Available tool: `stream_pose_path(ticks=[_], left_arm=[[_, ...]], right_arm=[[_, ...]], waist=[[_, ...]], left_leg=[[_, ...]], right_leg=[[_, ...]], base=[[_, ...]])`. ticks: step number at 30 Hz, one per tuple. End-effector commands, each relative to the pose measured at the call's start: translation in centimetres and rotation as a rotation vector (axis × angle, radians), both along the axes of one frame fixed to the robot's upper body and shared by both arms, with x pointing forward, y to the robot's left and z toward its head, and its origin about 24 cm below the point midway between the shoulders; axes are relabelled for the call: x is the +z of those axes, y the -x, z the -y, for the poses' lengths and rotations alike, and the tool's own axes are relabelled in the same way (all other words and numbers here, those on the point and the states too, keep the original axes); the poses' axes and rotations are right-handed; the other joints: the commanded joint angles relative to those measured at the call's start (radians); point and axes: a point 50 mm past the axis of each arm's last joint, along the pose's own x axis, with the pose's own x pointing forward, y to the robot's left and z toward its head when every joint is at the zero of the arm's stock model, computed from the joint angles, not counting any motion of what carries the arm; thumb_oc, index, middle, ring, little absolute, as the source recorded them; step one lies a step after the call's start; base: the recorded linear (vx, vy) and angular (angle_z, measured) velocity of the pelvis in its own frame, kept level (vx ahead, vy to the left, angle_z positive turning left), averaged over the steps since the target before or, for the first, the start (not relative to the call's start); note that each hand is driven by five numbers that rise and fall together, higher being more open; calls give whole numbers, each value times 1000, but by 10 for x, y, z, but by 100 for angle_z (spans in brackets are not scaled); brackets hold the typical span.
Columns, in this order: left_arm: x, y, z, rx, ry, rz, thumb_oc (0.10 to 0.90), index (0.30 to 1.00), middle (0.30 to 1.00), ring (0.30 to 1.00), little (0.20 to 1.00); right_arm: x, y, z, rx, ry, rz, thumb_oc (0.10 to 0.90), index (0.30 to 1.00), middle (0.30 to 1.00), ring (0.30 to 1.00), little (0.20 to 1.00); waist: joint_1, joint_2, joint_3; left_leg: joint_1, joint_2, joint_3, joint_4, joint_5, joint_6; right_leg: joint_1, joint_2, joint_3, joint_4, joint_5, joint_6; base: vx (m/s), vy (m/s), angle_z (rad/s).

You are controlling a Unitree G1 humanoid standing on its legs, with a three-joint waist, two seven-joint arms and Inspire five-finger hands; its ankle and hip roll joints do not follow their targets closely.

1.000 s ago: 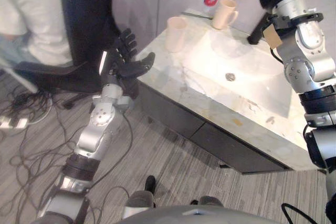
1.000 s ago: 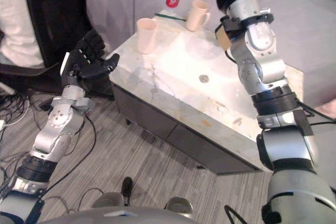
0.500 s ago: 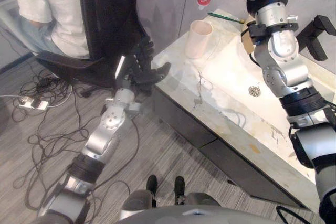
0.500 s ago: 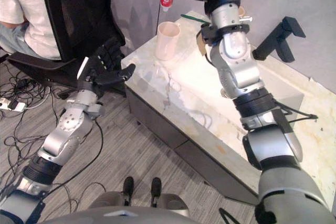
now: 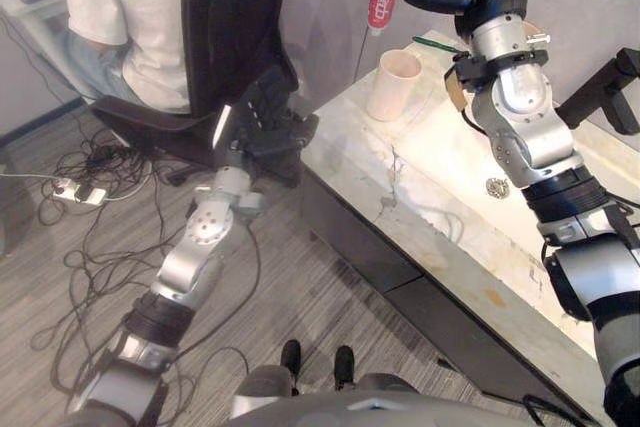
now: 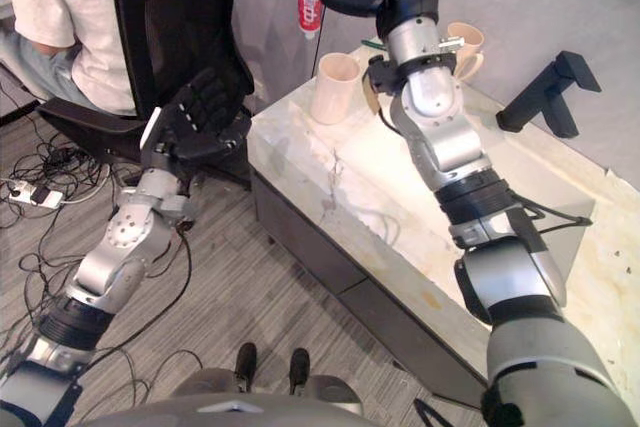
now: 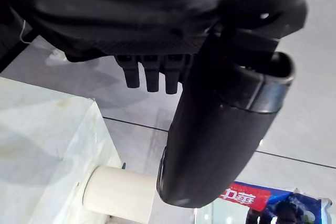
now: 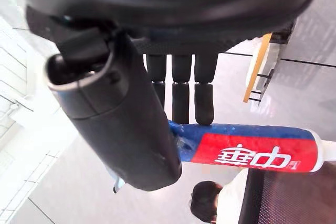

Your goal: Organize the bathroom.

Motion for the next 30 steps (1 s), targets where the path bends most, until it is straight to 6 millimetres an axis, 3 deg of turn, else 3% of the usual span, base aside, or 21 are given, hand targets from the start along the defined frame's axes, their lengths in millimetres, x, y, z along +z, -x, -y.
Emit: stream_pose_path(ticks=[1,14,30], left_arm=[[24,12,-3,-34,22,148,800,900,900,900,900],[10,16,-16,-36,-30,56,800,900,900,900,900],[-4,22,-28,-22,-69,-11,800,900,900,900,900]], right_arm=[[44,12,12,-24,-92,200,400,300,300,300,300],[35,4,40,-92,-88,160,400,300,300,300,300],[5,-3,50,-131,-106,79,400,300,300,300,300]], waist=[[5,10,-148],[15,18,-140],[29,30,-121]], left_leg=[[-2,-34,67,63,-88,-20],[2,-28,69,68,-87,-28],[3,-17,77,72,-91,-26]], right_leg=[[-47,71,15,43,-88,30],[-36,71,5,45,-91,26],[-33,61,-19,72,-112,20]], base=[[109,-73,-2],[104,-66,1],[86,-40,5]])
